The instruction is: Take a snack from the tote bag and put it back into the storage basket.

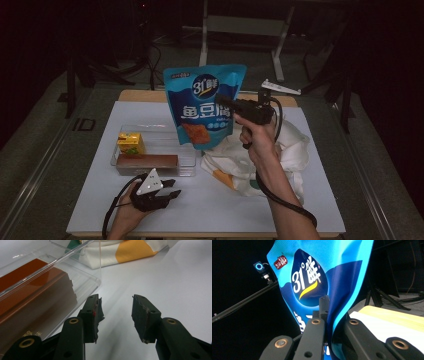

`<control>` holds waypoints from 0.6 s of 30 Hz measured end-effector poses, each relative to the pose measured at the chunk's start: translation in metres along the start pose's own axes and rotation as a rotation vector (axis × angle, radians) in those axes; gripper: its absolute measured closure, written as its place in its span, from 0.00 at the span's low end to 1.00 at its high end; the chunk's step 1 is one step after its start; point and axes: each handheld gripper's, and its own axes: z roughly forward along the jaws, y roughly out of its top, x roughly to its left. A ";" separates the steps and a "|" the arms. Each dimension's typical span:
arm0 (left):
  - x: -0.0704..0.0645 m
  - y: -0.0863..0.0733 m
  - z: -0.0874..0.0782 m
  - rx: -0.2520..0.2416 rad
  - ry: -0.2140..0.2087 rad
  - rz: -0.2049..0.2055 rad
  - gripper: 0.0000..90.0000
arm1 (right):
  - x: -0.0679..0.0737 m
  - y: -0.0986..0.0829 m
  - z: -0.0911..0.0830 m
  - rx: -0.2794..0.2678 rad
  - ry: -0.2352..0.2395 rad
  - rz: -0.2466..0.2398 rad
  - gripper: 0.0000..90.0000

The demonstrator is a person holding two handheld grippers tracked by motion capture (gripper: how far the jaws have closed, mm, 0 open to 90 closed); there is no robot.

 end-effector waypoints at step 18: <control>0.000 0.000 -0.002 -0.011 -0.004 -0.003 0.64 | 0.017 0.002 0.042 0.007 0.052 0.005 1.00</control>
